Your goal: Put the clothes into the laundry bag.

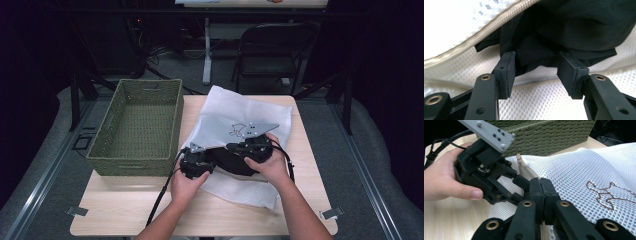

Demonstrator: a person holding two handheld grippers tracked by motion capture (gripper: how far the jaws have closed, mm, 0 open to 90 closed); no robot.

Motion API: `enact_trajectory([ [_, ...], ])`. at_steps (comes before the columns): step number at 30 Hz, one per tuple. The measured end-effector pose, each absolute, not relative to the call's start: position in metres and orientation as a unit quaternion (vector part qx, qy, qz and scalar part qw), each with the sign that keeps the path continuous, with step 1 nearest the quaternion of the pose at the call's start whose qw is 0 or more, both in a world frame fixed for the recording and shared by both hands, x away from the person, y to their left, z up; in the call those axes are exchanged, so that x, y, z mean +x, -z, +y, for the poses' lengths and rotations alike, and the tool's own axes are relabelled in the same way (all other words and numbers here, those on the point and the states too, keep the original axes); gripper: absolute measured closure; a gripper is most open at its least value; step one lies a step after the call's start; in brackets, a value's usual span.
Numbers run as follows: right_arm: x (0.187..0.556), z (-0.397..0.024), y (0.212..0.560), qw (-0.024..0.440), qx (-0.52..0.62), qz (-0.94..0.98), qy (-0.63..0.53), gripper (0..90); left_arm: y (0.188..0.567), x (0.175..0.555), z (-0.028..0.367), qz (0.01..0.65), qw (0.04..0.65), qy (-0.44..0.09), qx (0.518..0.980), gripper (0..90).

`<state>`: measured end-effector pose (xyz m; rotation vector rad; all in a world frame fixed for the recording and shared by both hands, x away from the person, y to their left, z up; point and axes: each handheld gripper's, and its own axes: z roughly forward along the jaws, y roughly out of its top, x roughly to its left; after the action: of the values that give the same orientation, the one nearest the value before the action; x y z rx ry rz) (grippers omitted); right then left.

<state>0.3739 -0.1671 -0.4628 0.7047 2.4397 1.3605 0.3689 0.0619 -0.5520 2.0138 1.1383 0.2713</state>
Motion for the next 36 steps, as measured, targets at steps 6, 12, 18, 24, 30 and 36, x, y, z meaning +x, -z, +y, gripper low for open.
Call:
enact_trajectory([
  [6, 0.374, -0.166, 0.463, 0.131, 0.243, 0.841, -0.465, 89.4, 0.551, 0.363, 0.069, 0.453, 0.395, -0.111, 0.791, 49.6],
  [12, 0.373, -0.165, 0.463, 0.132, 0.243, 0.841, -0.465, 89.3, 0.56, 0.366, 0.064, 0.463, 0.397, -0.107, 0.785, 45.1],
  [18, 0.373, -0.166, 0.463, 0.131, 0.242, 0.841, -0.466, 89.3, 0.566, 0.368, 0.062, 0.464, 0.376, -0.134, 0.791, 45.2],
  [24, 0.374, -0.166, 0.463, 0.131, 0.242, 0.841, -0.466, 89.3, 0.567, 0.367, 0.071, 0.468, 0.396, -0.122, 0.781, 45.0],
  [30, 0.373, -0.164, 0.463, 0.132, 0.243, 0.842, -0.464, 89.3, 0.572, 0.373, 0.059, 0.451, 0.418, -0.096, 0.782, 43.8],
  [36, 0.373, -0.164, 0.465, 0.13, 0.241, 0.843, -0.464, 89.3, 0.575, 0.377, 0.05, 0.443, 0.433, -0.081, 0.781, 43.7],
])
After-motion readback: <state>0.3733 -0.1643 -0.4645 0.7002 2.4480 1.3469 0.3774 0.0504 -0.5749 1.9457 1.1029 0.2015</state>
